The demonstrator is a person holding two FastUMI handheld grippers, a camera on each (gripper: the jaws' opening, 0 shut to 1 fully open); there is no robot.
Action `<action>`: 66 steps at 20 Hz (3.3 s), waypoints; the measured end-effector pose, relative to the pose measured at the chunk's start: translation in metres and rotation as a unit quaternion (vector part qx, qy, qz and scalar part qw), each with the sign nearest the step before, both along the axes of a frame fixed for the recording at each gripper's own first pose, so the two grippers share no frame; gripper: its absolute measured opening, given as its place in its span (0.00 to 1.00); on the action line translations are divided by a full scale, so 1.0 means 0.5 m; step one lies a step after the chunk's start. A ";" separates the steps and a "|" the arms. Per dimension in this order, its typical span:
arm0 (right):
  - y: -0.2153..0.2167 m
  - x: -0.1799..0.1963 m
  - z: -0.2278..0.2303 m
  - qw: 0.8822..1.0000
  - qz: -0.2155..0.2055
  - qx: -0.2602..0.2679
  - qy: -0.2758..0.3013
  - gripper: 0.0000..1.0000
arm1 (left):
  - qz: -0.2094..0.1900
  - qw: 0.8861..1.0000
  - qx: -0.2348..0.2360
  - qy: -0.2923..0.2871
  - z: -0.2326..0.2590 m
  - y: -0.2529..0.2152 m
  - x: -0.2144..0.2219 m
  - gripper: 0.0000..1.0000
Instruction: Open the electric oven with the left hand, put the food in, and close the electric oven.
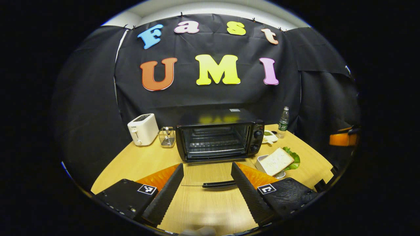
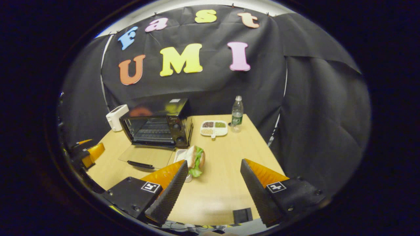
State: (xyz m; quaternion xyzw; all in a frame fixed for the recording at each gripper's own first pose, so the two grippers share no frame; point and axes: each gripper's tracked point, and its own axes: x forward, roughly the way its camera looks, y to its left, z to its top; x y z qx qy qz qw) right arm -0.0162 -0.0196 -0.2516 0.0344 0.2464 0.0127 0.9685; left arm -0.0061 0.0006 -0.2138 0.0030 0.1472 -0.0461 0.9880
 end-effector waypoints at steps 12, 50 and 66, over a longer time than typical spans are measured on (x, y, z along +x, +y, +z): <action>0.092 0.161 -0.201 0.987 0.090 0.086 0.105 0.98 | 0.038 0.997 -0.018 -0.059 0.185 0.014 -0.071 0.96; 0.337 0.222 -0.030 0.941 0.083 0.325 0.050 0.40 | 0.044 0.998 0.019 -0.033 0.180 0.039 -0.084 0.95; 0.573 0.304 -0.099 0.868 -0.029 0.495 0.015 0.39 | 0.024 0.999 0.020 -0.006 0.125 0.066 -0.143 0.95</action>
